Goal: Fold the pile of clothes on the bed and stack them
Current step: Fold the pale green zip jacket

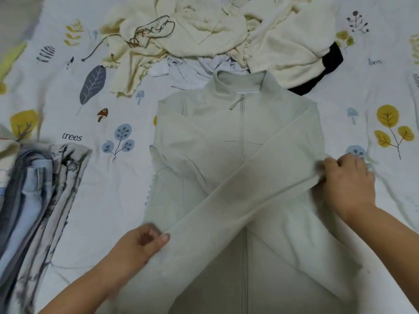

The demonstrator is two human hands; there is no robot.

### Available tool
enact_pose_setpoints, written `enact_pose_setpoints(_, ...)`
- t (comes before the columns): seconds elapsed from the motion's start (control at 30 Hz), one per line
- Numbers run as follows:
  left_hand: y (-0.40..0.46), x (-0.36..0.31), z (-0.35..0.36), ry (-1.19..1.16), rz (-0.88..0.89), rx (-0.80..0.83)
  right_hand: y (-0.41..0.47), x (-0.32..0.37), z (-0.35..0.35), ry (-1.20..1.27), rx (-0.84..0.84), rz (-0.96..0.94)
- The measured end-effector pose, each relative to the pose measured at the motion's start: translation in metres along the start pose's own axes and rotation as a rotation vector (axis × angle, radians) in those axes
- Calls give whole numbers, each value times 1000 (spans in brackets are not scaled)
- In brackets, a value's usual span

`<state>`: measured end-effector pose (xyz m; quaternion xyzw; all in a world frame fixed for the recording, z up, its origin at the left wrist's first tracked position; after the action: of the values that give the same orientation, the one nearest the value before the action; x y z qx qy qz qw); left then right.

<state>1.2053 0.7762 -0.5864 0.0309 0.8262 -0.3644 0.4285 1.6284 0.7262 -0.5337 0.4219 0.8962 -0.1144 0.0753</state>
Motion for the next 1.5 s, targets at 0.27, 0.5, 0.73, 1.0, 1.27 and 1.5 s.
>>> enact_pose_setpoints(0.27, -24, -35, 0, 785, 412, -231, -121, 67, -17, 356, -31, -229)
enact_pose_setpoints(0.5, -22, -57, 77, 1025, 754, 63, -178, 108, 51, 119, 258, -488)
enact_pose_setpoints(0.73, -19, -34, 72, 1082, 688, 273, -177, 49, 46, 115, 241, -517)
enact_pose_setpoints(1.0, -77, -8, 61, 1217, 919, 364, -204, -61, 89, -137, 482, -531)
enact_pose_setpoints(1.27, -76, 0, 68, 1202, 854, 371, -200, -49, 69, 14, 231, -591)
enact_pose_setpoints(1.5, -67, -43, 40, 832, 817, 253, -184, -39, 23, 252, 55, -579)
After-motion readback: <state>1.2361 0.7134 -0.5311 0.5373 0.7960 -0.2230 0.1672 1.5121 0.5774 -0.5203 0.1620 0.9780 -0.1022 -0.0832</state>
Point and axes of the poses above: each hand's wrist, its own y-axis towards the middle knuckle, its own z-axis out of the palm, x = y × z, the point moved 10 cm from there along y, towards the middle knuckle, and after that the axes turned 14 degrees about z, right-handed, at the moved point
